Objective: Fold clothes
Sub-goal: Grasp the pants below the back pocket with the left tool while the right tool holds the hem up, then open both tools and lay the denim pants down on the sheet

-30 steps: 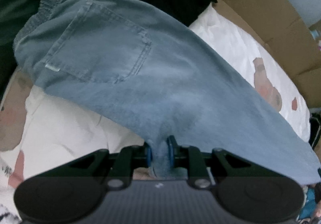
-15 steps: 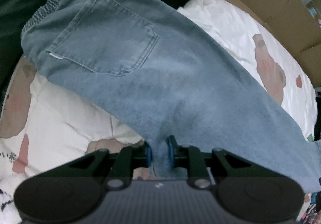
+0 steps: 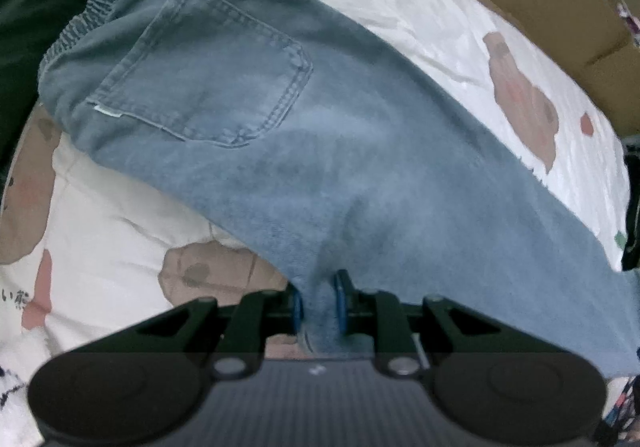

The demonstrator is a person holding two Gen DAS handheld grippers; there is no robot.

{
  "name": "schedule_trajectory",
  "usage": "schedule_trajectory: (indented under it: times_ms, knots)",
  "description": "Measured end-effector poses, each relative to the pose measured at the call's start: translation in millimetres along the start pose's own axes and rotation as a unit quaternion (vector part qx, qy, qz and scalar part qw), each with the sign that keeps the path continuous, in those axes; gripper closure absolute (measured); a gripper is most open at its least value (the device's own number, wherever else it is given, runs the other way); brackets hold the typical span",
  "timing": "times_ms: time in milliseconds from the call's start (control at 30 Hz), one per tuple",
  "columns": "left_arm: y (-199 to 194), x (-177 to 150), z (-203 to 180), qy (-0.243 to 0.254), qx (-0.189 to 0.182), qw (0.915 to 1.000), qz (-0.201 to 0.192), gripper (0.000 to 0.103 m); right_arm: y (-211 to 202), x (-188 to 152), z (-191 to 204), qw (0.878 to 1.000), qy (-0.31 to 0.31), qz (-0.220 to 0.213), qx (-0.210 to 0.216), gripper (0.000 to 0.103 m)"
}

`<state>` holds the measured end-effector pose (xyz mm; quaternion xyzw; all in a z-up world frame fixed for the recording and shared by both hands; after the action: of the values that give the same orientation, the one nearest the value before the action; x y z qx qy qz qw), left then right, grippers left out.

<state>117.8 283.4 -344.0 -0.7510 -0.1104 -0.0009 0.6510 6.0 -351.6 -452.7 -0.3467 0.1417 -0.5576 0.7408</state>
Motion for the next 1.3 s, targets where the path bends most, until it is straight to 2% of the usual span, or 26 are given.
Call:
schedule_trajectory:
  times_ms: [300, 567, 833, 900, 967, 1000, 1100, 1233, 1300]
  knots:
    - [11, 8, 6, 0.021, 0.011, 0.9997, 0.007, 0.085, -14, -11, -23, 1.000, 0.006, 0.001, -0.011, 0.097]
    - [11, 10, 11, 0.015, -0.012, 0.9998, 0.005, 0.085, -19, -6, -28, 1.000, 0.004, -0.008, -0.021, 0.097]
    - [51, -2, 14, 0.009, -0.006, 0.9998, 0.019, 0.085, 9, -10, -73, 0.995, 0.065, -0.001, -0.070, 0.096]
    - [57, -3, 17, 0.005, -0.003, 0.9998, 0.021, 0.084, 9, -10, -82, 0.994, 0.082, -0.002, -0.071, 0.093]
    - [55, -3, 16, 0.013, 0.000, 0.9997, 0.021, 0.082, 6, -9, -87, 0.994, 0.086, -0.004, -0.074, 0.083]
    - [53, -3, 16, 0.018, 0.002, 0.9996, 0.020, 0.078, 3, -8, -86, 0.994, 0.070, -0.004, -0.082, 0.080]
    - [45, 0, 17, 0.031, 0.011, 0.9993, 0.017, 0.077, -7, 0, -81, 0.994, 0.021, -0.008, -0.106, 0.071]
    - [31, 4, 19, 0.045, 0.023, 0.9987, 0.014, 0.073, -23, 22, -74, 0.992, -0.016, -0.032, -0.124, 0.070]
    - [27, 5, 21, 0.050, 0.028, 0.9983, 0.011, 0.071, -20, 31, -62, 0.990, -0.053, -0.030, -0.124, 0.069]
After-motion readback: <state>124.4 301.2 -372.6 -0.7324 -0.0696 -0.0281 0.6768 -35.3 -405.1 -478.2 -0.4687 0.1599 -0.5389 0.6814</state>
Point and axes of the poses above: each gripper's, at about its wrist camera, not at the fingertips, and y roughly the way its jaws point, z to its left, x to its top, the point moved 10 cm from there along y, roughly the way its jaws point, and after that the axes turned 5 degrees about y, right-handed, at the moved point
